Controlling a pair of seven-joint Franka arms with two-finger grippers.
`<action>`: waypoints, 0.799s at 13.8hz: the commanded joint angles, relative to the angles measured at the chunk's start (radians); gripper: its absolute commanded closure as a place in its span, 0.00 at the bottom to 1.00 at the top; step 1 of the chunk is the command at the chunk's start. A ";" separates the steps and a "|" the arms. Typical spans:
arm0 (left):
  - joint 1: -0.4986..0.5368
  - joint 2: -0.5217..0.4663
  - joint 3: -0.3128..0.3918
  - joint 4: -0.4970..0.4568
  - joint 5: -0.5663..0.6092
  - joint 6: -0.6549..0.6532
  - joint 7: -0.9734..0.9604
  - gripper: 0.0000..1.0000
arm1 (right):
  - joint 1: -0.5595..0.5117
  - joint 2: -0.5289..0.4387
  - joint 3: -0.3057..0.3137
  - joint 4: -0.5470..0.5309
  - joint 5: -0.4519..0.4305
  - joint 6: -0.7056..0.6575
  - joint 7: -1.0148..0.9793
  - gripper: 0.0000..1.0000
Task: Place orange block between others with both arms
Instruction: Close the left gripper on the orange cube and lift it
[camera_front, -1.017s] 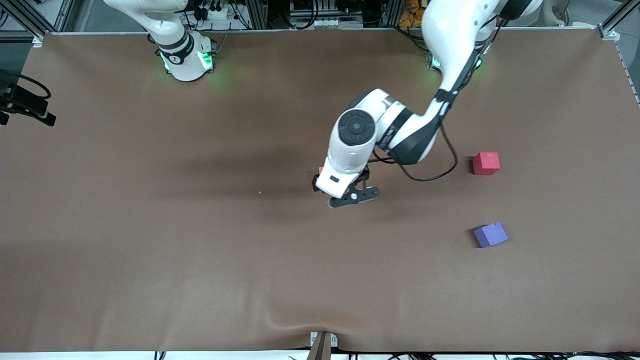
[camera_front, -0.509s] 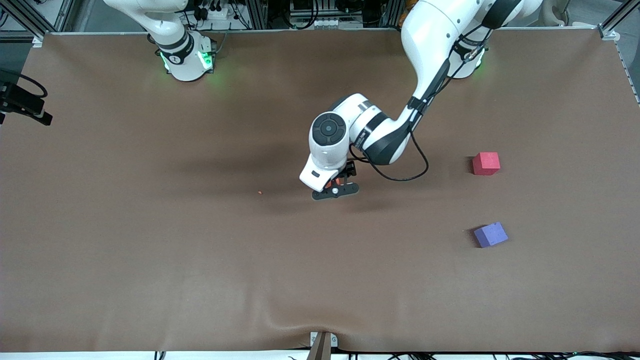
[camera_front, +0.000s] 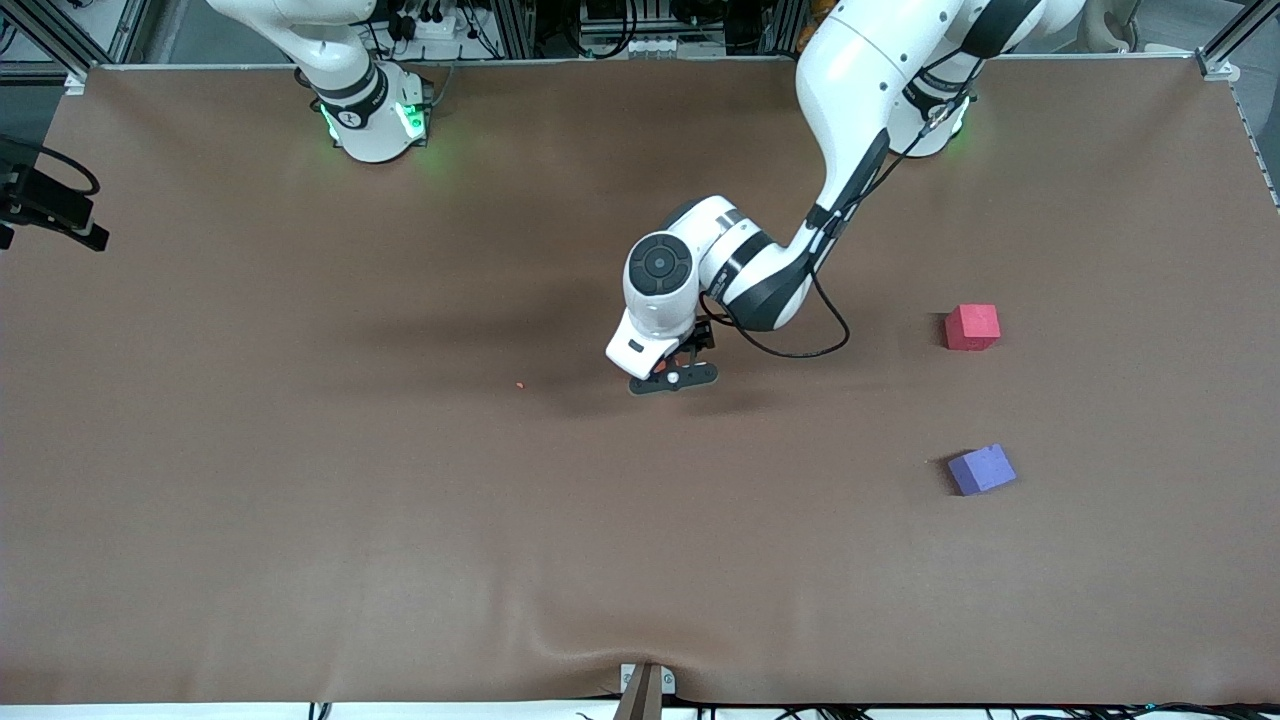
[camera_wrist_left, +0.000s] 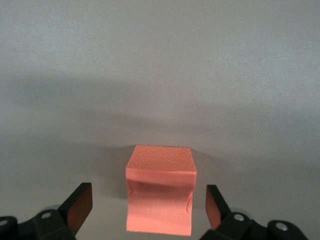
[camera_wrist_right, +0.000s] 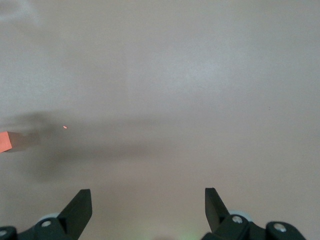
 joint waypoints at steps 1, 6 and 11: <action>-0.009 -0.011 0.003 -0.030 0.010 0.058 -0.038 0.00 | -0.013 0.013 0.014 0.031 -0.008 -0.016 0.009 0.00; -0.010 -0.011 0.003 -0.082 0.004 0.110 -0.042 0.00 | -0.013 0.013 0.014 0.031 -0.006 -0.016 0.009 0.00; -0.012 -0.002 0.001 -0.081 -0.018 0.111 -0.055 0.44 | -0.013 0.013 0.014 0.031 -0.005 -0.016 0.009 0.00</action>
